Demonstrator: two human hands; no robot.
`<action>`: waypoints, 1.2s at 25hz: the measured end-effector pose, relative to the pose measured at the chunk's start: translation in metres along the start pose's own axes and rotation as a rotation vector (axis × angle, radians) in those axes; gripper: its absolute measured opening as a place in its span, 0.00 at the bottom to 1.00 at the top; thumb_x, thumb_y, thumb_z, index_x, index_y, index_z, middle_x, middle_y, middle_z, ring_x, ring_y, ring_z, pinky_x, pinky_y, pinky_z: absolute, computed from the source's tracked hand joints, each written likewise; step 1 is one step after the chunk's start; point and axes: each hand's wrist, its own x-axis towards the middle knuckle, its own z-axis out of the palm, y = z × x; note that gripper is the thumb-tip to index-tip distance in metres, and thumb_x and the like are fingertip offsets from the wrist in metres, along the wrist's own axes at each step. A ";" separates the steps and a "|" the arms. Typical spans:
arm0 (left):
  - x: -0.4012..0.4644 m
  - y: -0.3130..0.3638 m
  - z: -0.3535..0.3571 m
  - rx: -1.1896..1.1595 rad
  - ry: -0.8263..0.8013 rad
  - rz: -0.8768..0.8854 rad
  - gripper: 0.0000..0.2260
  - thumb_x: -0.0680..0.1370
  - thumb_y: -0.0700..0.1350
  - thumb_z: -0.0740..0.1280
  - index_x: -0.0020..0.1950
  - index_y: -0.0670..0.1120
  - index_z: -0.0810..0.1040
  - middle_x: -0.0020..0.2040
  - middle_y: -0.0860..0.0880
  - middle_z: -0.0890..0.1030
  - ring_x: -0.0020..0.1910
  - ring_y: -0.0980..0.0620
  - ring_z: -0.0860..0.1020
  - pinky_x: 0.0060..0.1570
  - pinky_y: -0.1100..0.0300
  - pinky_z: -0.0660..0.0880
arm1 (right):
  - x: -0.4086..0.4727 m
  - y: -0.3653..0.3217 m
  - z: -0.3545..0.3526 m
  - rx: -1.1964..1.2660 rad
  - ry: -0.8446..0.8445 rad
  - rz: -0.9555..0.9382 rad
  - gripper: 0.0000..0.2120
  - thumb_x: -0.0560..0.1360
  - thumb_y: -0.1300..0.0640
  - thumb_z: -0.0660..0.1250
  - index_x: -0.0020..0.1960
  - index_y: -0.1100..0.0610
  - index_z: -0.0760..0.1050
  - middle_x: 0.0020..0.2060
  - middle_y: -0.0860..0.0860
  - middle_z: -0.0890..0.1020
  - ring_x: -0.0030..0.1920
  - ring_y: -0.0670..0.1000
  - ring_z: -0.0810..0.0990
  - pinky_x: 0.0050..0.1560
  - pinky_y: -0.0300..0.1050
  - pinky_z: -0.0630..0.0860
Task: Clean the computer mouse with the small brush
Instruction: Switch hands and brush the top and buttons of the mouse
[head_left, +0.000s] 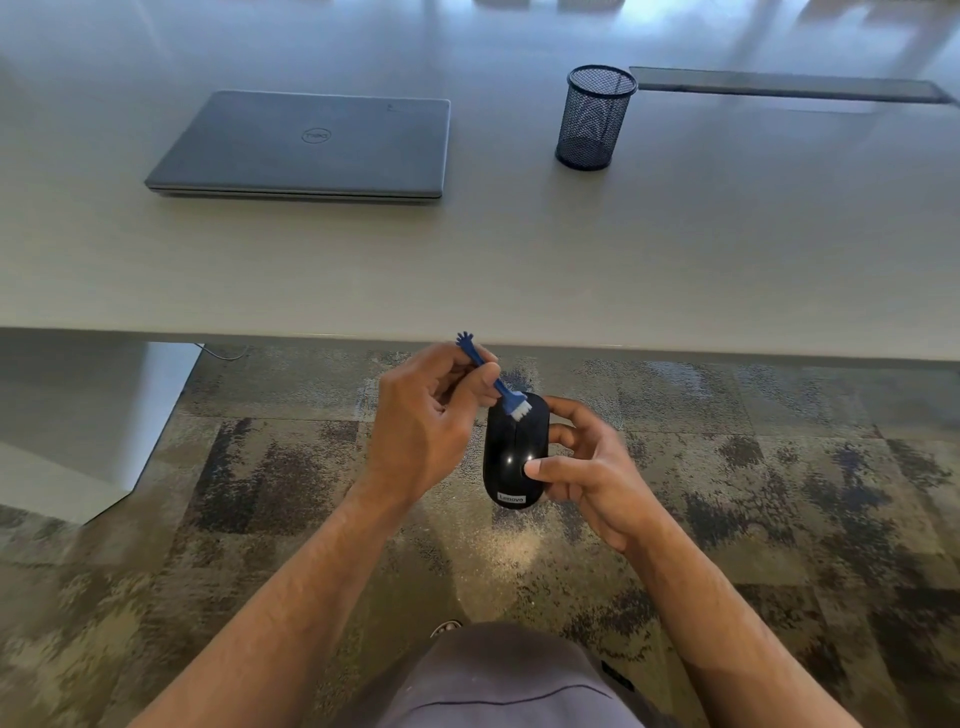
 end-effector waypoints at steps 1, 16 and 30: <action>-0.001 0.000 0.002 0.006 0.006 -0.012 0.07 0.79 0.49 0.70 0.53 0.47 0.81 0.43 0.51 0.85 0.40 0.57 0.85 0.42 0.61 0.83 | 0.000 0.000 0.000 -0.002 0.003 0.003 0.33 0.62 0.67 0.75 0.65 0.52 0.75 0.49 0.57 0.83 0.44 0.59 0.84 0.40 0.52 0.76; -0.005 0.000 0.002 0.259 0.013 0.264 0.06 0.79 0.42 0.70 0.53 0.42 0.81 0.47 0.49 0.83 0.44 0.53 0.84 0.44 0.59 0.82 | -0.003 0.000 -0.003 0.028 -0.005 -0.001 0.32 0.63 0.68 0.75 0.66 0.54 0.74 0.48 0.56 0.84 0.47 0.62 0.85 0.48 0.63 0.81; -0.005 0.001 0.003 0.150 -0.027 0.210 0.05 0.80 0.45 0.68 0.55 0.46 0.80 0.47 0.48 0.84 0.44 0.52 0.85 0.43 0.51 0.84 | -0.003 0.003 -0.005 -0.021 -0.005 -0.012 0.33 0.62 0.67 0.76 0.65 0.52 0.75 0.48 0.55 0.84 0.46 0.61 0.84 0.51 0.69 0.77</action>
